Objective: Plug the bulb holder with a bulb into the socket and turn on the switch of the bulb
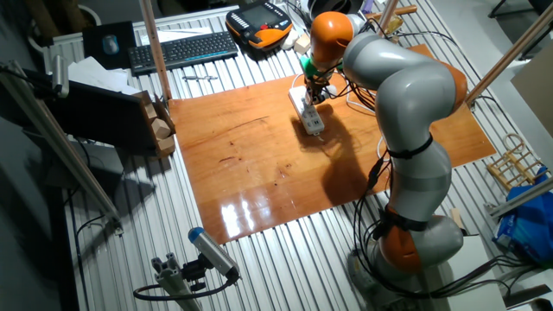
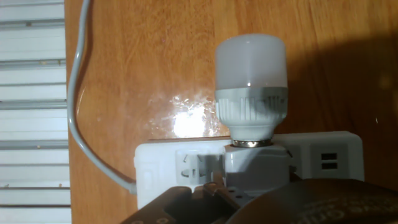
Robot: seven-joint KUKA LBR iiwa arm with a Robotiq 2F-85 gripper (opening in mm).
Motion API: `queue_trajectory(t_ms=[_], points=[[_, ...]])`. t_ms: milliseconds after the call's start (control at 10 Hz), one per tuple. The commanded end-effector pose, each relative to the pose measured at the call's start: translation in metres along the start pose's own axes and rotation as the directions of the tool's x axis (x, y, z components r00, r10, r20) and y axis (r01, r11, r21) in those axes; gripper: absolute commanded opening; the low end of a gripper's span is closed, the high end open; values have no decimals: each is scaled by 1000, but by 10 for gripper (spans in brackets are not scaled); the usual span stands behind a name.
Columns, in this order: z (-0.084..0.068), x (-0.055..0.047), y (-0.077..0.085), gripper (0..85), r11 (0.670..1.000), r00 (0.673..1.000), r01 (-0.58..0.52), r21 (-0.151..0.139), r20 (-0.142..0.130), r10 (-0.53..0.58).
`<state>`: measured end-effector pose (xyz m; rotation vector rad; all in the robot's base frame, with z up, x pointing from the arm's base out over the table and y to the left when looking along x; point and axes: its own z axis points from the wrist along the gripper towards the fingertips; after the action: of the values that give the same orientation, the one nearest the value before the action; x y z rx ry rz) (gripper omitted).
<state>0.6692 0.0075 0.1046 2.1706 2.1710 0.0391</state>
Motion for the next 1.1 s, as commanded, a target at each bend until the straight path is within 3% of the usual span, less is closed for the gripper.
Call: queue_trajectory(t_ms=[0,1000], points=[[1,0,0,0,1000,1000,1,2,0,-1],[6,-2,2,0,1000,1000,11,11,-1,-11]])
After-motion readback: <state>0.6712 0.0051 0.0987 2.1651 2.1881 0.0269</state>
